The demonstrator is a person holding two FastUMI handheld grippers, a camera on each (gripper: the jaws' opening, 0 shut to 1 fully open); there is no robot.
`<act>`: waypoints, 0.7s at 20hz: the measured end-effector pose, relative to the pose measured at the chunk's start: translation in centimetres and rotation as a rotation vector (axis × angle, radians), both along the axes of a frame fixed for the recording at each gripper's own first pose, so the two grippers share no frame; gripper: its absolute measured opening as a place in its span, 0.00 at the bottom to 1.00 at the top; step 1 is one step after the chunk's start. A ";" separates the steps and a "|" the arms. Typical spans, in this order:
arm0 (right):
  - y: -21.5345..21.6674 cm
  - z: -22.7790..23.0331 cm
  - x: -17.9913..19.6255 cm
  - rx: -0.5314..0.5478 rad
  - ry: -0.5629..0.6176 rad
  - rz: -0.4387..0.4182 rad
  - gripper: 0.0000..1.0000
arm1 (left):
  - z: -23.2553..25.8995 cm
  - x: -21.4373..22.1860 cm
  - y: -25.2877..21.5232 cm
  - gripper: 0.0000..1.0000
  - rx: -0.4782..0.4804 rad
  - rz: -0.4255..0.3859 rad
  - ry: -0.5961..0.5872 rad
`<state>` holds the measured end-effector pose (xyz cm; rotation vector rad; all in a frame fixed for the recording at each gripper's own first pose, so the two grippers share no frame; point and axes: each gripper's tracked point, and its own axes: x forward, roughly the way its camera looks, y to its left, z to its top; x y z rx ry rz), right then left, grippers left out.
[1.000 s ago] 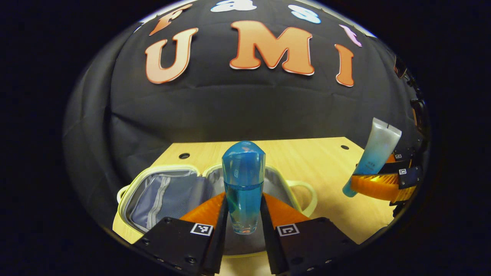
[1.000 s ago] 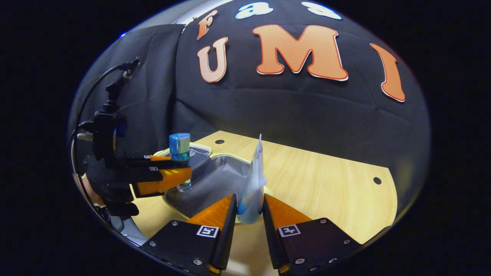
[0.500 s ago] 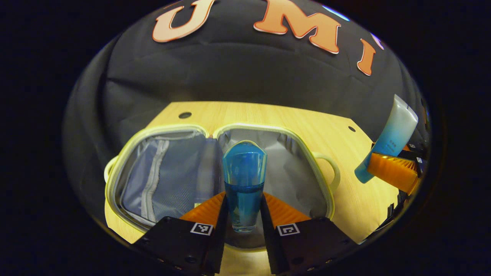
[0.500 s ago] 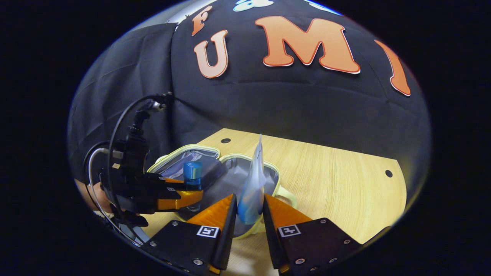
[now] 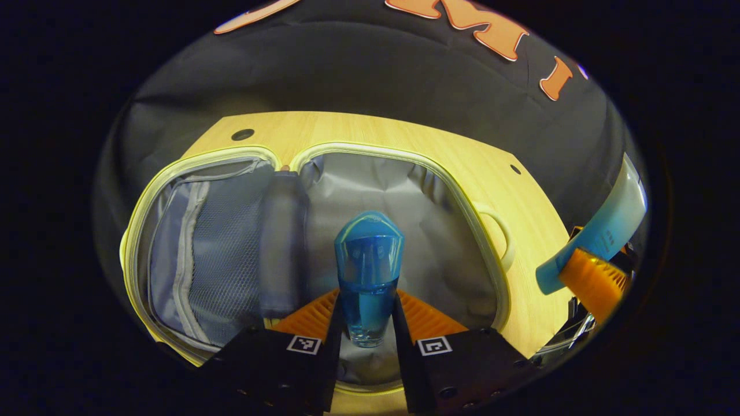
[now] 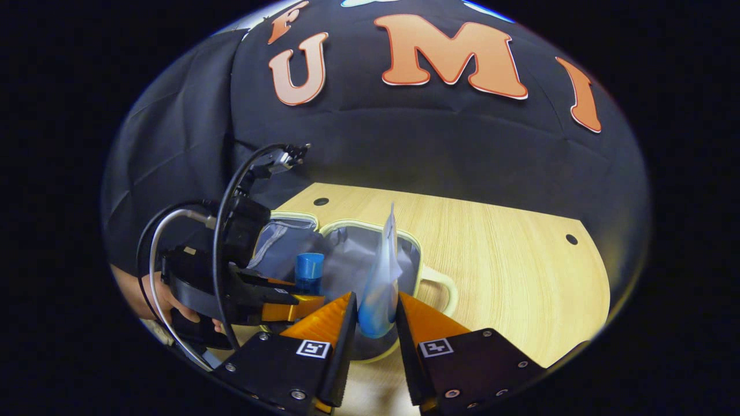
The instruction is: First open the suitcase, pack the skin care products into it, and then close the suitcase.
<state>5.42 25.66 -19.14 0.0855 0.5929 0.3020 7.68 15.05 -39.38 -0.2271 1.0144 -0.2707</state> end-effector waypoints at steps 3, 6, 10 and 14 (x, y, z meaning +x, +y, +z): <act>0.2 -0.4 -0.1 0.003 0.034 -0.015 0.42 | -0.9 1.1 -0.5 0.46 0.002 -0.006 0.031; 0.2 -0.9 0.4 0.006 0.060 -0.020 0.42 | -1.6 1.8 -0.9 0.46 0.008 0.010 0.055; 0.4 -1.8 1.3 0.020 0.092 -0.004 0.42 | -2.7 2.3 -0.7 0.46 0.063 0.052 0.081; 1.0 -2.7 1.6 0.060 0.127 0.067 0.42 | -2.9 2.8 -0.4 0.48 0.095 0.093 0.084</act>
